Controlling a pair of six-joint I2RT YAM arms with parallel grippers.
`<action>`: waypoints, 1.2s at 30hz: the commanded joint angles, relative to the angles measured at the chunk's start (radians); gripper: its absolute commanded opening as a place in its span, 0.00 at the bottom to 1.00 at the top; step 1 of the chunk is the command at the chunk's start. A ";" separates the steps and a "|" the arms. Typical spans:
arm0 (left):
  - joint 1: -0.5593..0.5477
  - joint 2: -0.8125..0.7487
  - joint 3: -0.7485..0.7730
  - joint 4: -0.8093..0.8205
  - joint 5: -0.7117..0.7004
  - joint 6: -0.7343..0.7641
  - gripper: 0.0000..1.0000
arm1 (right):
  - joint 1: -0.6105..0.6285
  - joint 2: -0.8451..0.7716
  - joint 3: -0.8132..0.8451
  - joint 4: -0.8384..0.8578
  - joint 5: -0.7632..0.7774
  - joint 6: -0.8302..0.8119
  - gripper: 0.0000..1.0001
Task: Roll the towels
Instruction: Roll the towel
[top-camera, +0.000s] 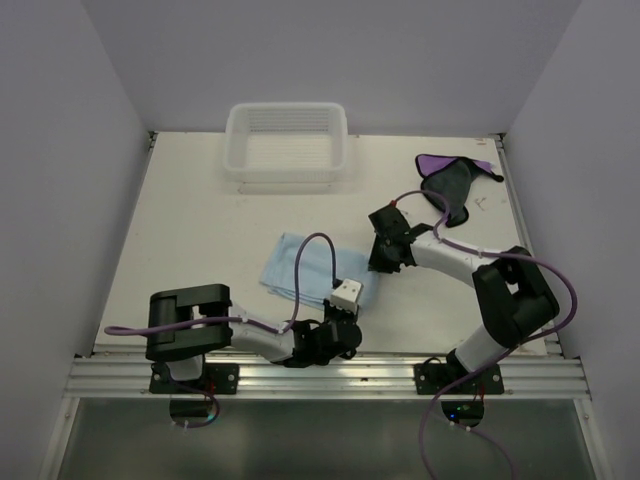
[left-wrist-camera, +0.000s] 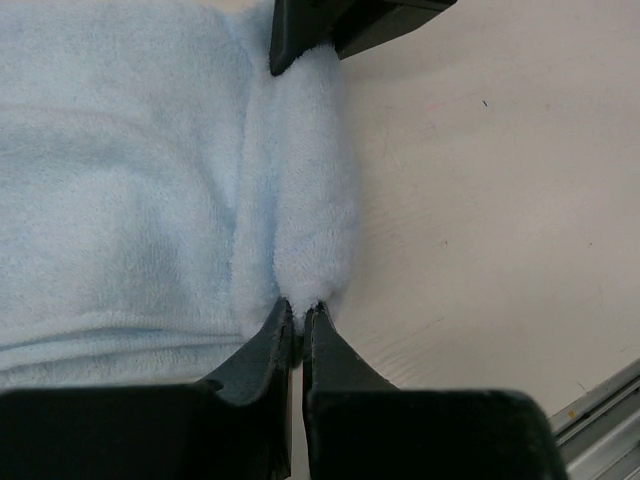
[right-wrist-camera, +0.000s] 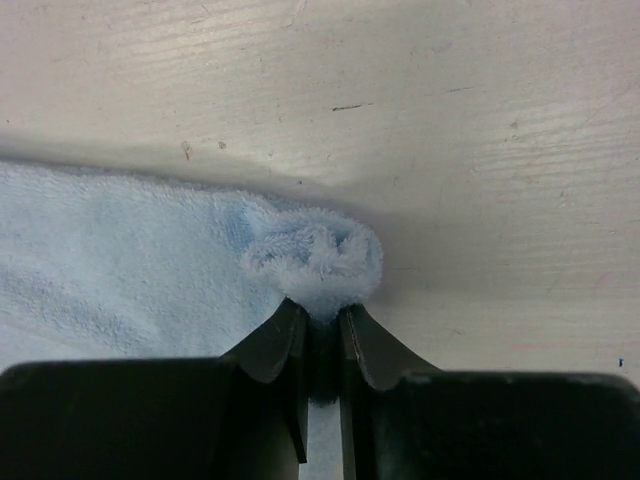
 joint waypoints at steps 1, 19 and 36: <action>-0.005 -0.054 -0.037 -0.022 -0.019 -0.068 0.00 | -0.010 -0.007 0.054 -0.019 0.086 0.000 0.10; 0.009 -0.250 -0.253 0.154 0.096 -0.241 0.00 | 0.067 0.108 0.344 -0.355 0.318 -0.060 0.00; 0.075 -0.310 -0.399 0.226 0.220 -0.422 0.00 | 0.079 0.231 0.477 -0.450 0.361 -0.078 0.03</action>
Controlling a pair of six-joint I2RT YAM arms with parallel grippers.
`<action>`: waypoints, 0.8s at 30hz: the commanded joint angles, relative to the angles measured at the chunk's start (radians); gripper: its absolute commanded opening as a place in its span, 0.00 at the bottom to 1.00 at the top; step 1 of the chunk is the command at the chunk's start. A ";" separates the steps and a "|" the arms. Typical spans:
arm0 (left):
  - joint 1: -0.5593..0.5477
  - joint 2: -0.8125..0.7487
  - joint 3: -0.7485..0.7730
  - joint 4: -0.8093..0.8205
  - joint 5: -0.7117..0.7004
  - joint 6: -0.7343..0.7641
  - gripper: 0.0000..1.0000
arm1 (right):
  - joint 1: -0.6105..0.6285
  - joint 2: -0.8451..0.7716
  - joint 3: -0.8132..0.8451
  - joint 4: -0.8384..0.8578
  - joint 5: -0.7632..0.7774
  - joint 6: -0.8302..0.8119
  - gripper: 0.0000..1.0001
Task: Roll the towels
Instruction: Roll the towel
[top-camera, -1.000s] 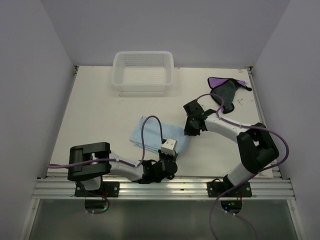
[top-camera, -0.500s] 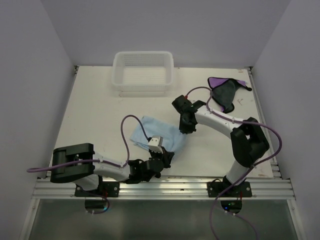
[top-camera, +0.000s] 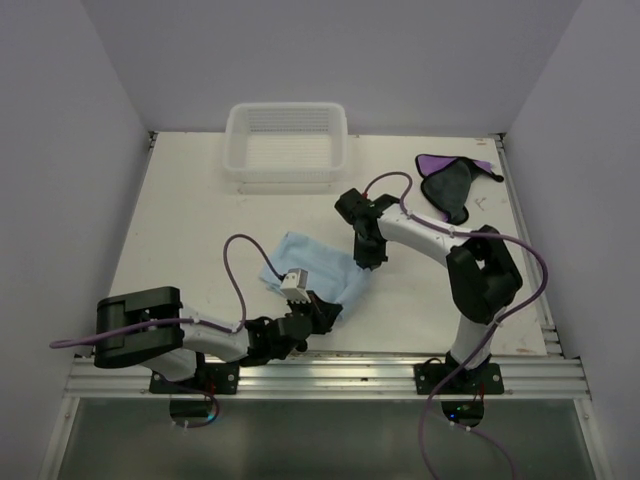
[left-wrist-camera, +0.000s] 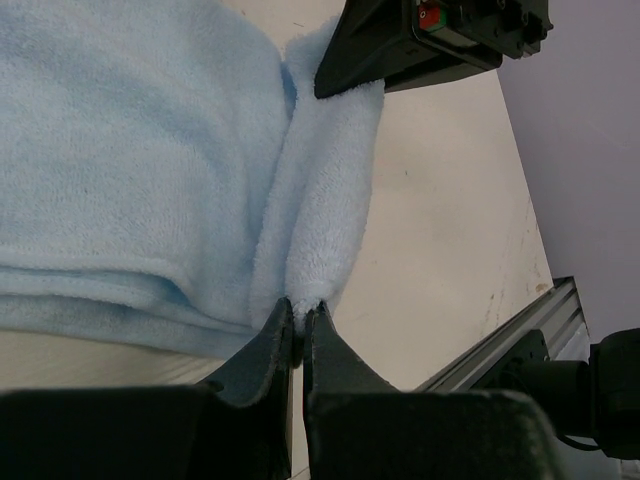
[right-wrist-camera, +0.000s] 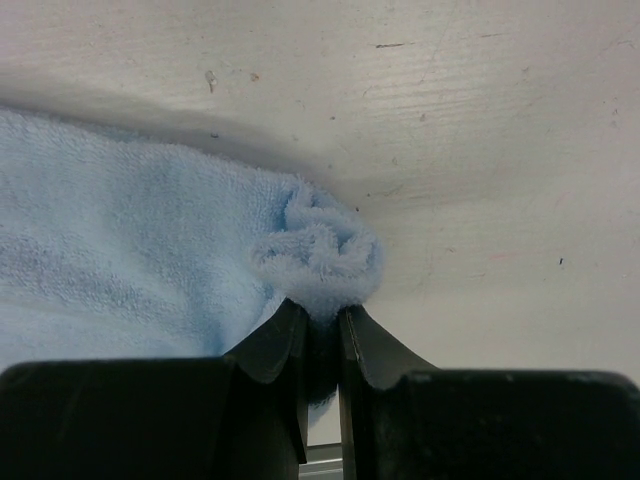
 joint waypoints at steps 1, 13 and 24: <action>-0.009 -0.026 -0.054 -0.038 0.068 -0.049 0.00 | -0.038 0.025 0.089 0.043 0.231 -0.043 0.03; 0.062 -0.007 -0.154 0.082 0.166 -0.118 0.00 | -0.023 0.163 0.221 -0.052 0.265 -0.039 0.00; 0.088 -0.003 -0.203 0.132 0.198 -0.152 0.00 | -0.020 0.229 0.299 -0.083 0.282 -0.043 0.01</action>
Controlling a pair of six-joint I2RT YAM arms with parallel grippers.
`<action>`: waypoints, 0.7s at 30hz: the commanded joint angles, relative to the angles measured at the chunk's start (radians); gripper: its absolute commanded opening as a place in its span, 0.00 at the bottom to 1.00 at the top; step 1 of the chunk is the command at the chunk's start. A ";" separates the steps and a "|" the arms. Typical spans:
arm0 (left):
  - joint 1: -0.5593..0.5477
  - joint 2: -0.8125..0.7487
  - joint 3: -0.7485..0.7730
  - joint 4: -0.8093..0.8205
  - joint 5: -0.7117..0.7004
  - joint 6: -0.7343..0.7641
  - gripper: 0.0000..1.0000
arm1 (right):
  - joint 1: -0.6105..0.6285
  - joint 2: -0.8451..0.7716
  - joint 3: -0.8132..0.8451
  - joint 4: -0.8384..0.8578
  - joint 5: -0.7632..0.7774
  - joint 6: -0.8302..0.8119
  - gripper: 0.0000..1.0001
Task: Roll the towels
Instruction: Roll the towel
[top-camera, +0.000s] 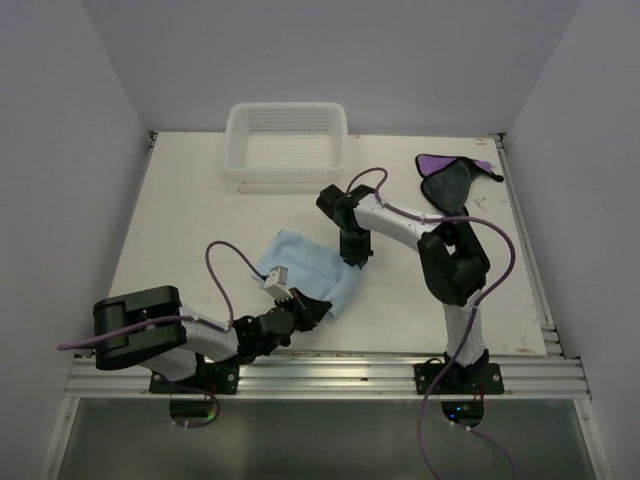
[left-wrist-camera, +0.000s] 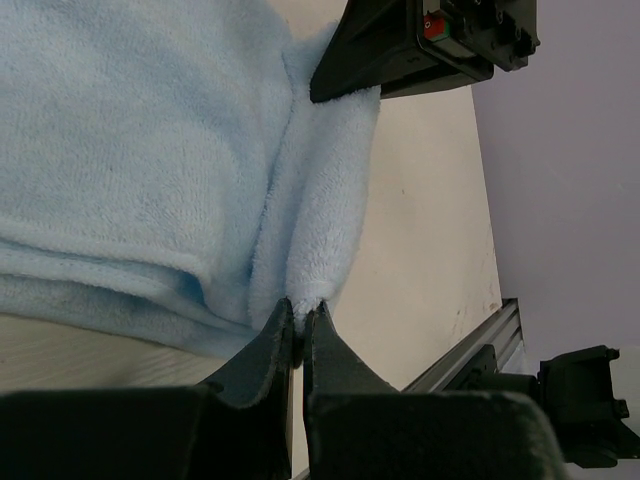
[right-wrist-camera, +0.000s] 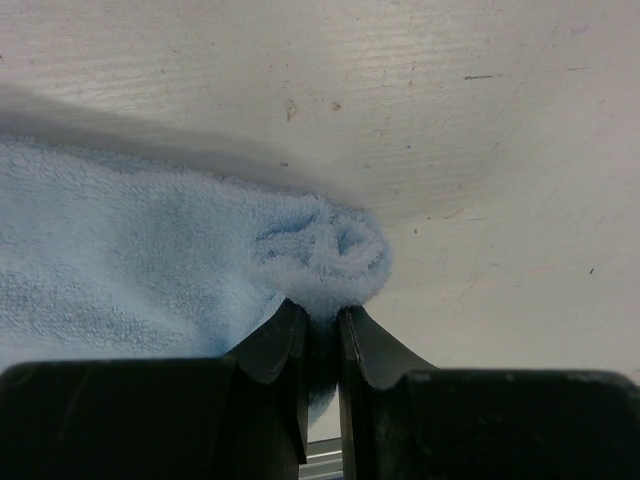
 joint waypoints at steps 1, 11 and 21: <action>-0.010 0.008 -0.063 -0.043 0.089 -0.027 0.00 | -0.054 0.027 0.070 0.057 0.282 -0.042 0.01; -0.006 0.025 -0.088 -0.049 0.114 -0.076 0.00 | -0.052 0.091 0.147 0.020 0.294 -0.046 0.08; -0.006 0.036 -0.114 -0.110 0.112 -0.188 0.00 | -0.052 0.134 0.212 -0.006 0.291 -0.051 0.33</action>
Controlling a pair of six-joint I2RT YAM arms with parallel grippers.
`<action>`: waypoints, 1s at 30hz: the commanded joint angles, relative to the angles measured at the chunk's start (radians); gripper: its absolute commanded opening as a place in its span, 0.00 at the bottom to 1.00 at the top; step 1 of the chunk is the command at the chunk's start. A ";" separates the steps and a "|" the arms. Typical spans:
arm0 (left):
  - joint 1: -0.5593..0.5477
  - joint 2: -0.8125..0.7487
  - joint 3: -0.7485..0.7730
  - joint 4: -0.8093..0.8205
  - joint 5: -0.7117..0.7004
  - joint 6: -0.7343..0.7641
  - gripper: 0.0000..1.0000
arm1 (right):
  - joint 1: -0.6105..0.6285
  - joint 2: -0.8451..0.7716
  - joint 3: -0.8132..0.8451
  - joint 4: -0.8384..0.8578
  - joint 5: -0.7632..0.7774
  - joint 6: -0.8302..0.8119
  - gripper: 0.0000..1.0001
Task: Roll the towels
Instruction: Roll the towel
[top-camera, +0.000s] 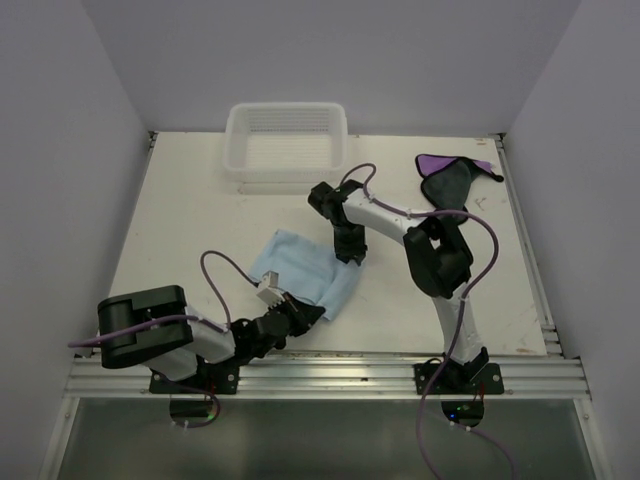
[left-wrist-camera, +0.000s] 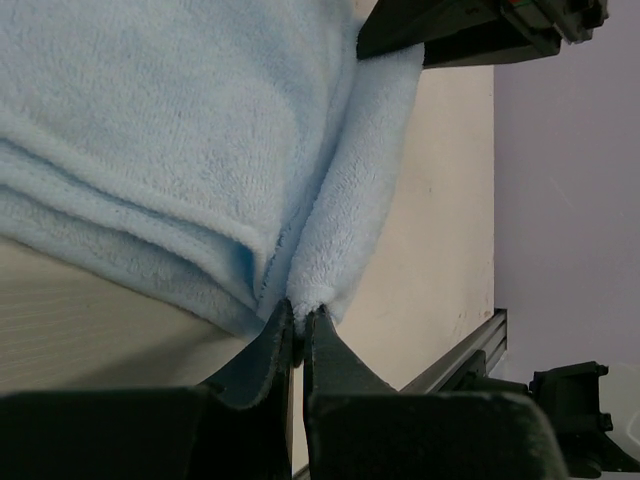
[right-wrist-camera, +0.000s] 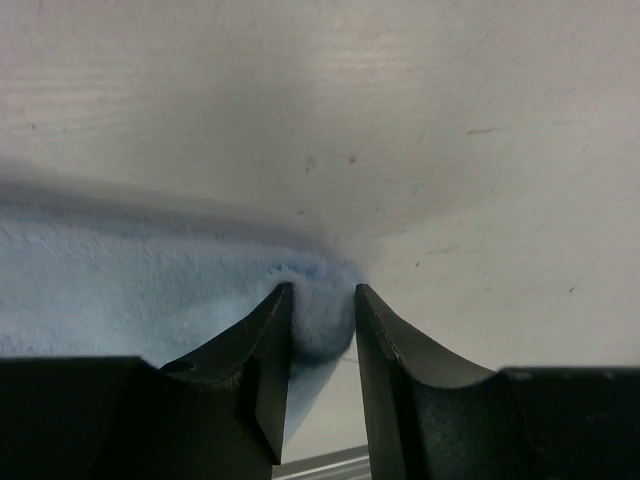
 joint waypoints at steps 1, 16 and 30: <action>-0.024 0.002 -0.053 -0.151 0.088 -0.045 0.00 | -0.064 0.011 0.061 0.081 0.274 -0.040 0.35; -0.024 0.013 -0.070 -0.165 0.092 -0.086 0.00 | -0.062 0.008 0.073 0.080 0.271 -0.046 0.44; -0.020 0.028 -0.038 -0.183 0.092 -0.048 0.00 | -0.062 -0.485 -0.303 0.353 0.158 -0.149 0.53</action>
